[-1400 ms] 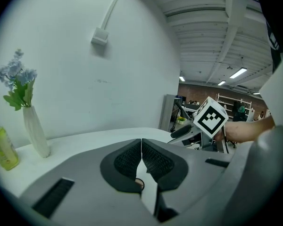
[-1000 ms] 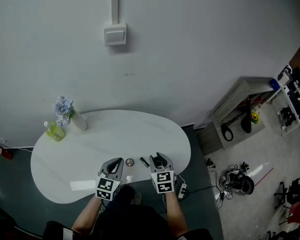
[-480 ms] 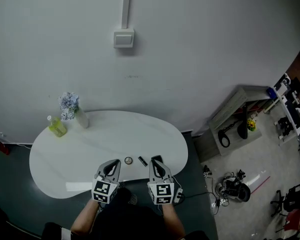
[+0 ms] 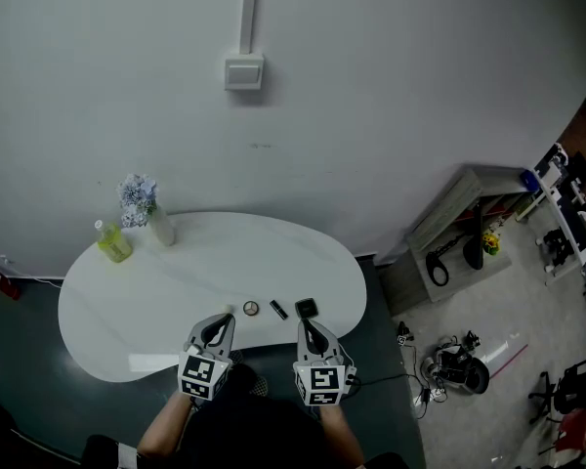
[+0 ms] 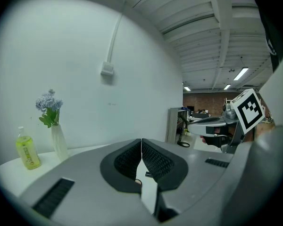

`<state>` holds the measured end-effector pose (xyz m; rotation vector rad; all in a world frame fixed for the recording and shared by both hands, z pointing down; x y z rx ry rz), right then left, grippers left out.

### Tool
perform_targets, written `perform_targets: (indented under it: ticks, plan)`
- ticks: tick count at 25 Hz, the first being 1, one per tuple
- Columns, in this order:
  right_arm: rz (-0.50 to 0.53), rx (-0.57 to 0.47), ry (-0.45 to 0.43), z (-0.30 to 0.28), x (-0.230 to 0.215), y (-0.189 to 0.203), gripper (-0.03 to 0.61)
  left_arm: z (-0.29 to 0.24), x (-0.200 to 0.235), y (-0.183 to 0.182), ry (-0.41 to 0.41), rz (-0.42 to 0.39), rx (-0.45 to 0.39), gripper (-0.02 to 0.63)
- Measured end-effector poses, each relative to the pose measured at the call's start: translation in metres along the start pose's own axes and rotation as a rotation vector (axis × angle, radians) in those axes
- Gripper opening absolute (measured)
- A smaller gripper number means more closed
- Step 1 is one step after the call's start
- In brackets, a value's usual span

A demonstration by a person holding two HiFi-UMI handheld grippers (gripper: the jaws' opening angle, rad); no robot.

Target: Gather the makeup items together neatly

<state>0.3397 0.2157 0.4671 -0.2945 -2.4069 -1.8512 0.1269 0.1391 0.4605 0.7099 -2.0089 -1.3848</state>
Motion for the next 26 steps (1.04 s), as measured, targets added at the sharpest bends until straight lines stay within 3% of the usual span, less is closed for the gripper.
perform_targets:
  ticks: [26]
  plan:
    - [-0.025, 0.014, -0.035, 0.002, 0.001, 0.01, 0.032, -0.005, -0.008, -0.003, 0.011, -0.007, -0.013, 0.02]
Point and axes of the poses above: the fingertips, and each gripper's own axes: z backward along the fingers, x to its left, y out of its underside, the point moved 8 cm from there along z, backward along the fingers, and after that the axes turned 9 degrees about z, right-handed, at the moved point
